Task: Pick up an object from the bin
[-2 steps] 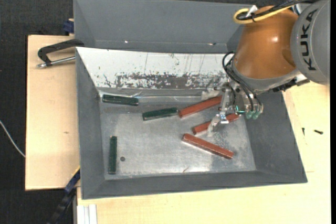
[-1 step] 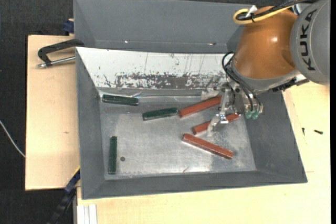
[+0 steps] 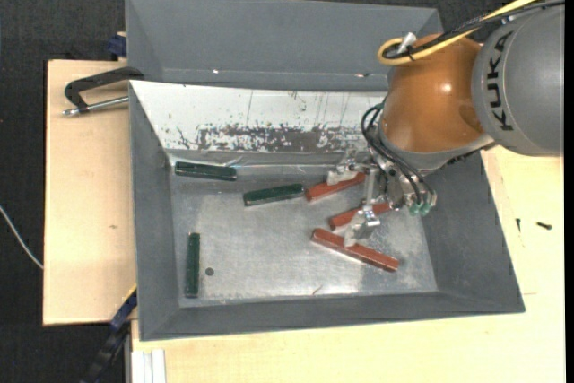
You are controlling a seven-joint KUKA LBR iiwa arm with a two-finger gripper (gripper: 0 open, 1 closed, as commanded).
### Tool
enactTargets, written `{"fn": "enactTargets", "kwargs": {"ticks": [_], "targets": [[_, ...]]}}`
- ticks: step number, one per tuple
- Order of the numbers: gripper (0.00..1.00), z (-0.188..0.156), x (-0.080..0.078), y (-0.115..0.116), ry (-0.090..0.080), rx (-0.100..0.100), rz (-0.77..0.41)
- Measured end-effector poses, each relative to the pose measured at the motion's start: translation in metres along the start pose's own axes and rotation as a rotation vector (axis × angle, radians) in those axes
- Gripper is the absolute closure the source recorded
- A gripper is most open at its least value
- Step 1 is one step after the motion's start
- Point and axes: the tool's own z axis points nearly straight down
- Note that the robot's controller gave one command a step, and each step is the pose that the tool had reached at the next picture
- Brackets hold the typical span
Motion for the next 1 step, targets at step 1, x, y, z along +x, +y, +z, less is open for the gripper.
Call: {"fn": "enactTargets", "kwargs": {"ticks": [1], "targets": [[0.0, -0.0027, -0.0004, 0.0025, -0.001, 0.0, -0.037]]}}
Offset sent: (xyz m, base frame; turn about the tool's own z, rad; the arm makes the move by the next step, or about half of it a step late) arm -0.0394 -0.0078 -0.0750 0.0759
